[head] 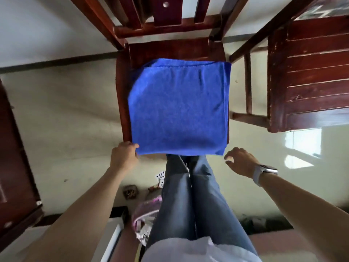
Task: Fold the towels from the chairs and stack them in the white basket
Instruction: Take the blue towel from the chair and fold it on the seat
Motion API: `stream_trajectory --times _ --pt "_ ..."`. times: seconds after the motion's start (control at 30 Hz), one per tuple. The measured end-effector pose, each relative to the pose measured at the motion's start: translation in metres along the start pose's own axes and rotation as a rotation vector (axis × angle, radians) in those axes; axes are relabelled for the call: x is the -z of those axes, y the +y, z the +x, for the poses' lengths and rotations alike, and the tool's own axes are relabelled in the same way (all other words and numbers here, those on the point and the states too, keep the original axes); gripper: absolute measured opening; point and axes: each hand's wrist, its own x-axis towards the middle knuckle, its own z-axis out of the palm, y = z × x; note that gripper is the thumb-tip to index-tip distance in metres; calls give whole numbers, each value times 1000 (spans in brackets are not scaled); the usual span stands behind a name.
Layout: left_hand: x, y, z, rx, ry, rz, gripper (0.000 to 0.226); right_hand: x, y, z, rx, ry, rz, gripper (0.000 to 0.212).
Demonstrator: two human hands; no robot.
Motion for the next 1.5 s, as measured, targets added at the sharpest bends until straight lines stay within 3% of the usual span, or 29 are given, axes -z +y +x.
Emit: stream_trajectory --times 0.07,0.3,0.5,0.63,0.8,0.87,1.03,1.17,1.33,1.5 --pt "6 8 18 -22 141 -42 32 10 -4 15 -10 26 56 29" --pt "59 40 97 -179 545 -144 35 84 -37 85 59 481 241 31" --pt "97 55 163 -173 478 -129 48 145 -62 141 160 721 101 36" --pt "112 54 183 -247 561 -70 32 163 -69 163 182 751 -44 43" --pt "127 49 181 -385 687 -19 10 173 -68 176 106 715 -130 37" --pt "129 49 181 -423 638 -68 10 177 -69 176 94 723 -82 31" --pt "130 48 199 -437 320 -132 13 173 -56 170 51 746 -62 29" --pt "134 51 205 -432 353 -171 11 170 -41 165 7 757 5 28" --pt "141 57 204 -364 246 -172 12 179 -37 165 31 672 286 25" --pt "146 64 204 -389 153 -221 9 185 -36 166 44 655 272 23"
